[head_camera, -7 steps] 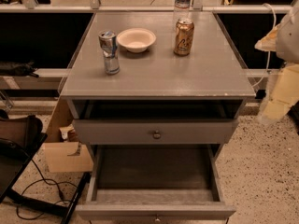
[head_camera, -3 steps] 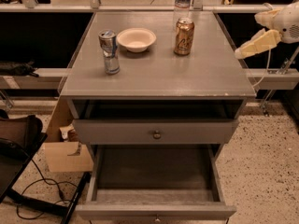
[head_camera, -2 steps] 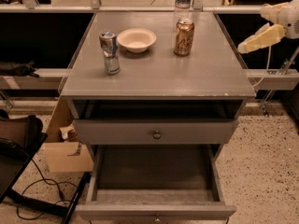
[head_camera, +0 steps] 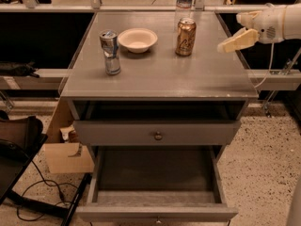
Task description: Place orange can into middle drawer
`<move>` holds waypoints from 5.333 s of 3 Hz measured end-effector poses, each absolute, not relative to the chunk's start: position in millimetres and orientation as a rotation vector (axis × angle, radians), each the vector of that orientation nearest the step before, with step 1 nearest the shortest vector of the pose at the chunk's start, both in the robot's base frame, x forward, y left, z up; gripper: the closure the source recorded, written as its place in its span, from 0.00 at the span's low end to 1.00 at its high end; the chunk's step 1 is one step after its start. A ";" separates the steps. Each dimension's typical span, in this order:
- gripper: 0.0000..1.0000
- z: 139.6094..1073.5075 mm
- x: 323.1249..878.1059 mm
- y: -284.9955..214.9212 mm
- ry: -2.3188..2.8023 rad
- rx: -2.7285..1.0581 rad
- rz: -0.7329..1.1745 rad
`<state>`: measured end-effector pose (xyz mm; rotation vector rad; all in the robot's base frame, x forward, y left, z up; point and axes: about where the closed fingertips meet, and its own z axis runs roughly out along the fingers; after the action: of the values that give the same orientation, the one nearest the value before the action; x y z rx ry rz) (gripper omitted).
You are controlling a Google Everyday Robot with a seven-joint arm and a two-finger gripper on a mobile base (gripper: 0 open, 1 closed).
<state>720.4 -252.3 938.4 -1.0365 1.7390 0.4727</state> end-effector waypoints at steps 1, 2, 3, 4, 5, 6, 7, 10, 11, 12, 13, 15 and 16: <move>0.00 920.7 748.8 -200.4 1.663 -1.059 0.596; 0.00 905.6 769.2 -161.2 1.604 -1.123 0.627; 0.00 890.5 787.8 -130.9 1.555 -1.151 0.671; 0.18 877.7 807.3 -108.7 1.524 -1.128 0.729; 0.41 877.0 811.3 -106.6 1.516 -1.122 0.732; 0.64 877.0 811.3 -106.6 1.516 -1.122 0.732; 0.88 876.9 811.3 -106.5 1.516 -1.122 0.732; 1.00 941.3 785.0 -105.9 1.488 -1.214 0.628; 1.00 1001.4 747.7 -123.7 1.418 -1.218 0.539; 1.00 1079.1 683.7 -153.3 1.315 -1.173 0.396; 1.00 1147.6 607.7 -147.4 1.211 -1.151 0.268; 1.00 1068.4 513.6 -159.6 1.319 -1.114 0.363; 1.00 958.3 482.5 -204.9 1.504 -1.050 0.440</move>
Offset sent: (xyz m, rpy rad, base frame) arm 0.0779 0.1299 -0.0465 0.0794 -0.0684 0.2458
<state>482.5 -204.9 958.3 -1.0496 1.5042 0.4395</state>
